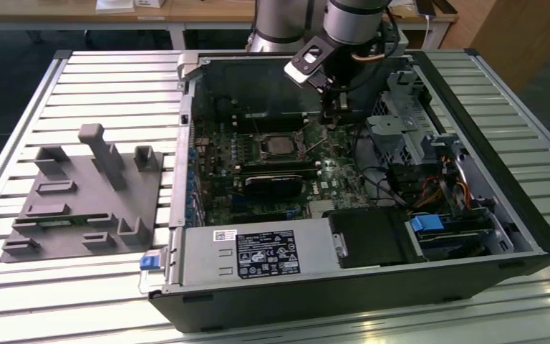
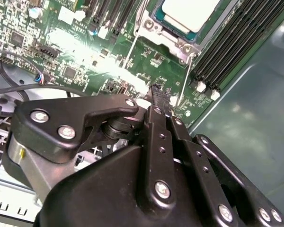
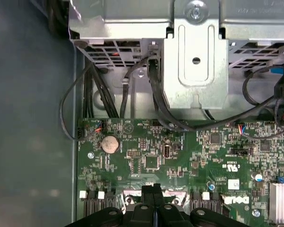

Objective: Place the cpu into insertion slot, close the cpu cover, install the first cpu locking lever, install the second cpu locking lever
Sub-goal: 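Close the cpu cover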

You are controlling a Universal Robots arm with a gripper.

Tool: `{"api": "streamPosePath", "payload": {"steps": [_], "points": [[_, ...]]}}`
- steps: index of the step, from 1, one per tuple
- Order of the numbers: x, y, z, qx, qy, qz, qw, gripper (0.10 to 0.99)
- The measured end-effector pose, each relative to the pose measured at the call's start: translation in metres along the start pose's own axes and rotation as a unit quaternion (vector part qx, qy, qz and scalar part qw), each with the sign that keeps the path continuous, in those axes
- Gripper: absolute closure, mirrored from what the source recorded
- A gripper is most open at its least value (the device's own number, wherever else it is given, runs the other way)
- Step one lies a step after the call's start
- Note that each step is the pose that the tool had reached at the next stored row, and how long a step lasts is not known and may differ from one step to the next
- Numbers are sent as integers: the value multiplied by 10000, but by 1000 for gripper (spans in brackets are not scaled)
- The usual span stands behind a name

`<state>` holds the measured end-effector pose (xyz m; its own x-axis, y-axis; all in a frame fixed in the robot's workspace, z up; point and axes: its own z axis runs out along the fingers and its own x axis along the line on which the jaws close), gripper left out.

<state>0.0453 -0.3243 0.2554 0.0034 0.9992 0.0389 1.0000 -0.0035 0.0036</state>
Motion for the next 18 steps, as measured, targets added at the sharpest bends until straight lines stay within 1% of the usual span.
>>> {"api": "streamPosePath", "payload": {"steps": [7,15,18], "points": [[1,80,2,1,0,0,10000,980],[1,151,5,4,-2,0,10000,980],[1,166,8,5,-3,0,10000,980]]}}
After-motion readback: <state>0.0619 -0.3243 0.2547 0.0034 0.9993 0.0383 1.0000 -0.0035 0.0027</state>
